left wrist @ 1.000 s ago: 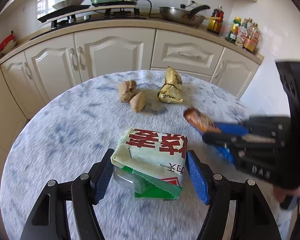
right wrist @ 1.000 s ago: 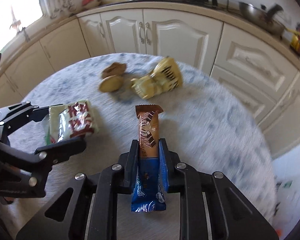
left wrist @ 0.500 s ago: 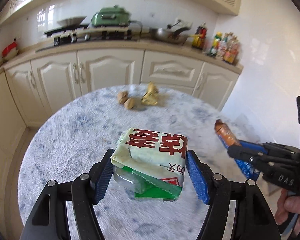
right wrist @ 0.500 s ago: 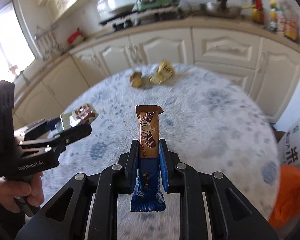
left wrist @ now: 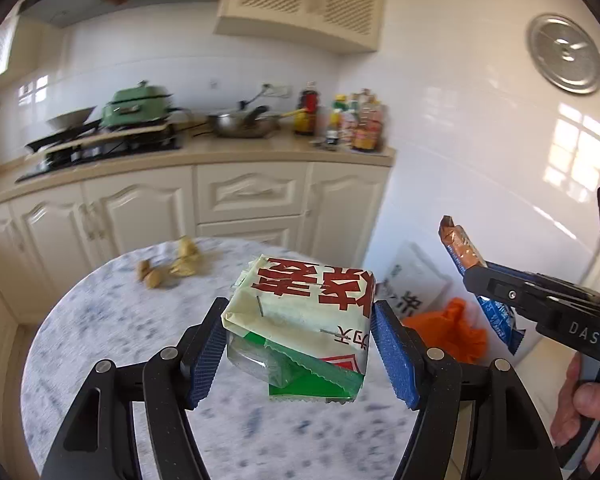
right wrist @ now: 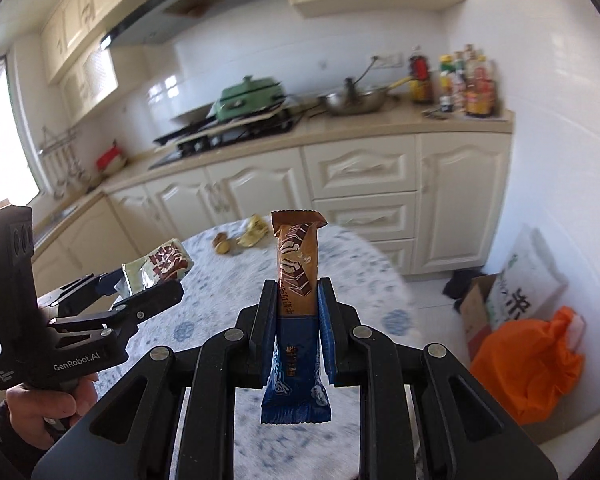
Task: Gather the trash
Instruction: 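Lift both held items and carry them to the light-blue bin, then open both tools over the bin to drop the packet and chocolate bar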
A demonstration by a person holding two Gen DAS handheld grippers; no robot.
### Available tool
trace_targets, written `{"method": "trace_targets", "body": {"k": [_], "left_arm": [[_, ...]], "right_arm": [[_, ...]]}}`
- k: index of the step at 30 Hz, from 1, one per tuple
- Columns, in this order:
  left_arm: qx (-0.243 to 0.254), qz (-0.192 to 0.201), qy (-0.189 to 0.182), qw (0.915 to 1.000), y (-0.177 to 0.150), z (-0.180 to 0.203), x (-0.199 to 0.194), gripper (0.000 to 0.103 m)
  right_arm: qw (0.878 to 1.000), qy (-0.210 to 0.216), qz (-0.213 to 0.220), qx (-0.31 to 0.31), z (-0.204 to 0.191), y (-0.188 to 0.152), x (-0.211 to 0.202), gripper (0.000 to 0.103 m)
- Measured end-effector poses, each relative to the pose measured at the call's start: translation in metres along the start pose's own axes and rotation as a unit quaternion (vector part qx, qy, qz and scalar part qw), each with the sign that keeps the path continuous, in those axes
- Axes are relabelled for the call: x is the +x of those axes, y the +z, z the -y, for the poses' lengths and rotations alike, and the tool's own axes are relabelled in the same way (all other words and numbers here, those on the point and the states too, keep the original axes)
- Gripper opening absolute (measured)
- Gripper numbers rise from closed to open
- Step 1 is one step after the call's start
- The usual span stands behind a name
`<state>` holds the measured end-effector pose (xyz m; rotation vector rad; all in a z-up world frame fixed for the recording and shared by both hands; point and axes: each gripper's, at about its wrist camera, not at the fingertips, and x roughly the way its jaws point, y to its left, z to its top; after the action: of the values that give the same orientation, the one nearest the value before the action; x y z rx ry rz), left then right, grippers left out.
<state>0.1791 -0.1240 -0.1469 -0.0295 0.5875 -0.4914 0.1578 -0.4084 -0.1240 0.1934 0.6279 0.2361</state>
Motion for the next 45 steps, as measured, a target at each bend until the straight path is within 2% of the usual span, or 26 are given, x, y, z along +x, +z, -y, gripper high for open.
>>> {"method": "trace_targets", "body": {"k": [8, 12, 19, 30, 41, 45], "left_arm": [[0.044, 0.006, -0.061, 0.9972, 0.012, 0.056, 0.001, 0.066], [0.065, -0.002, -0.094, 0.9934, 0.013, 0.087, 0.009, 0.066], [0.096, -0.031, -0.144, 0.9844, 0.011, 0.14, 0.035, 0.066], [0.136, -0.1, -0.185, 0.9682, 0.001, 0.222, 0.101, 0.066], [0.166, -0.184, -0.195, 0.9489, -0.019, 0.303, 0.187, 0.066], [0.179, -0.219, -0.197, 0.9388, -0.025, 0.333, 0.224, 0.067]], "right_arm": [[0.996, -0.058, 0.035, 0.058, 0.06, -0.015, -0.056, 0.019], [0.99, -0.095, 0.048, 0.094, 0.098, -0.028, -0.086, 0.019], [0.976, -0.148, 0.049, 0.15, 0.155, -0.055, -0.116, 0.019], [0.957, -0.183, 0.029, 0.221, 0.224, -0.102, -0.121, 0.019], [0.94, -0.19, -0.009, 0.283, 0.279, -0.143, -0.095, 0.019], [0.935, -0.191, -0.023, 0.299, 0.294, -0.156, -0.085, 0.02]]}}
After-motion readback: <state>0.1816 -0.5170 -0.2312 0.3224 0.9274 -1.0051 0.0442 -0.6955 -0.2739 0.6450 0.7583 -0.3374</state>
